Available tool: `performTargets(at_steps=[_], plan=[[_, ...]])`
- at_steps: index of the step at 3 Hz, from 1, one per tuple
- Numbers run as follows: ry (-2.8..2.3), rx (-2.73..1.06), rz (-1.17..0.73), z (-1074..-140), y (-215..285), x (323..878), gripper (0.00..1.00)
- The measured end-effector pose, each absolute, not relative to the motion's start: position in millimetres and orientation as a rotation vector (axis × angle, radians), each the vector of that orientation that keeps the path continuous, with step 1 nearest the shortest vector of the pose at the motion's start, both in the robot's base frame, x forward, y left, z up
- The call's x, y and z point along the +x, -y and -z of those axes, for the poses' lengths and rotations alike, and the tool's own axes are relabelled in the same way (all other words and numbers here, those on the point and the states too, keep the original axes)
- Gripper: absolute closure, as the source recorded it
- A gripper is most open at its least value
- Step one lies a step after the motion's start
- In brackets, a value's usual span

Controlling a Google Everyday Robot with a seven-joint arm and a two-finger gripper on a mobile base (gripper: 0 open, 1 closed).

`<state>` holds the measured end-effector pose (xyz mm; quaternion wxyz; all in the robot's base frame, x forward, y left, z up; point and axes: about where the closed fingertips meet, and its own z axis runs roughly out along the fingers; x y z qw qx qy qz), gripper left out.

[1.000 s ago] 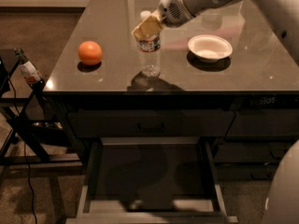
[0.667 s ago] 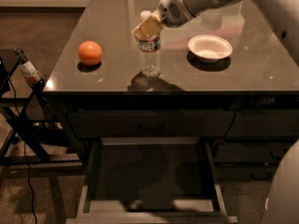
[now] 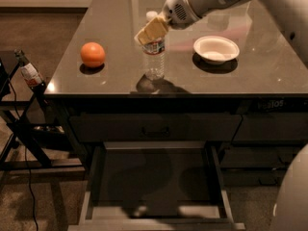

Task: Pick water bottle from middle drawer and place on counter

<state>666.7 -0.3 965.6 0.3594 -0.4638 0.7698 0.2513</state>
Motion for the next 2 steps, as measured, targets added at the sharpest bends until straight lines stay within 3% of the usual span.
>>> performTargets(at_steps=[1, 2], plan=[[-1.985, -1.196, -0.648, -965.6, 0.2, 666.7, 0.00], [-1.985, -1.196, -0.648, -965.6, 0.2, 666.7, 0.00]])
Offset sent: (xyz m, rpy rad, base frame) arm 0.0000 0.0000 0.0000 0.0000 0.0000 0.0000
